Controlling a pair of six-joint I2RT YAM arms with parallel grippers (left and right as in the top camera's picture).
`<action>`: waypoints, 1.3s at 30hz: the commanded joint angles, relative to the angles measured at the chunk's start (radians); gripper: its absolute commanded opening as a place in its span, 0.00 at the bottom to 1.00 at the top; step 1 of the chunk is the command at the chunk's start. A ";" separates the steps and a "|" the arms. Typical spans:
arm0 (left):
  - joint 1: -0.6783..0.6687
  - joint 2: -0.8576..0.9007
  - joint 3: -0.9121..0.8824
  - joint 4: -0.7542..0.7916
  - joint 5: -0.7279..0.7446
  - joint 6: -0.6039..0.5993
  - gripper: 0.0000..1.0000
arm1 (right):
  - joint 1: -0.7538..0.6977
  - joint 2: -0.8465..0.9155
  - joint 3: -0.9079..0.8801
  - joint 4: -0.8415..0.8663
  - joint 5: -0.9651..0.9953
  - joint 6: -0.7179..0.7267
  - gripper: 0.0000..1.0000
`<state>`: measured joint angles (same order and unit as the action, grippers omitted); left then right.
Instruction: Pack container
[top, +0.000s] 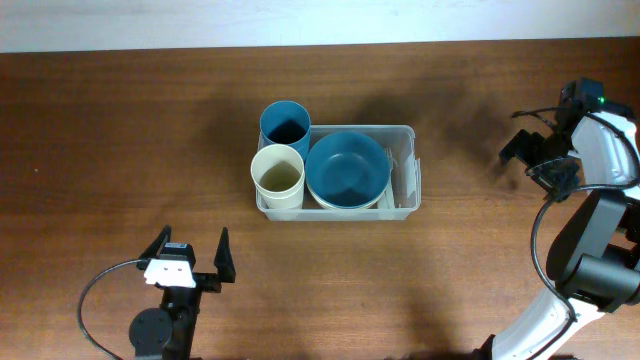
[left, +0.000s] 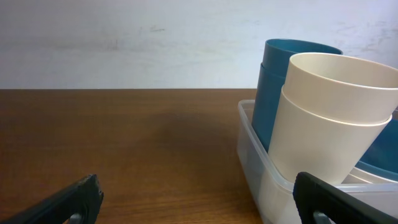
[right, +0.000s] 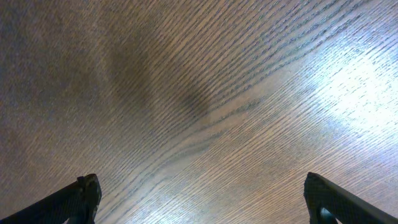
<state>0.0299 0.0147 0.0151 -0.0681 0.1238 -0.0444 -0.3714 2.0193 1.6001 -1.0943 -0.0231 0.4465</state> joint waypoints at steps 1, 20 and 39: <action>0.006 -0.010 -0.006 0.000 0.011 0.023 1.00 | 0.003 0.000 -0.003 0.000 0.009 0.011 0.99; 0.006 -0.010 -0.006 0.000 0.011 0.023 1.00 | 0.043 -0.159 -0.003 0.000 0.010 0.011 0.99; 0.006 -0.010 -0.006 0.000 0.011 0.023 1.00 | 0.418 -0.878 -0.008 0.003 0.066 -0.027 0.99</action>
<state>0.0299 0.0147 0.0151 -0.0681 0.1242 -0.0441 0.0082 1.2152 1.5948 -1.0943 0.0116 0.4328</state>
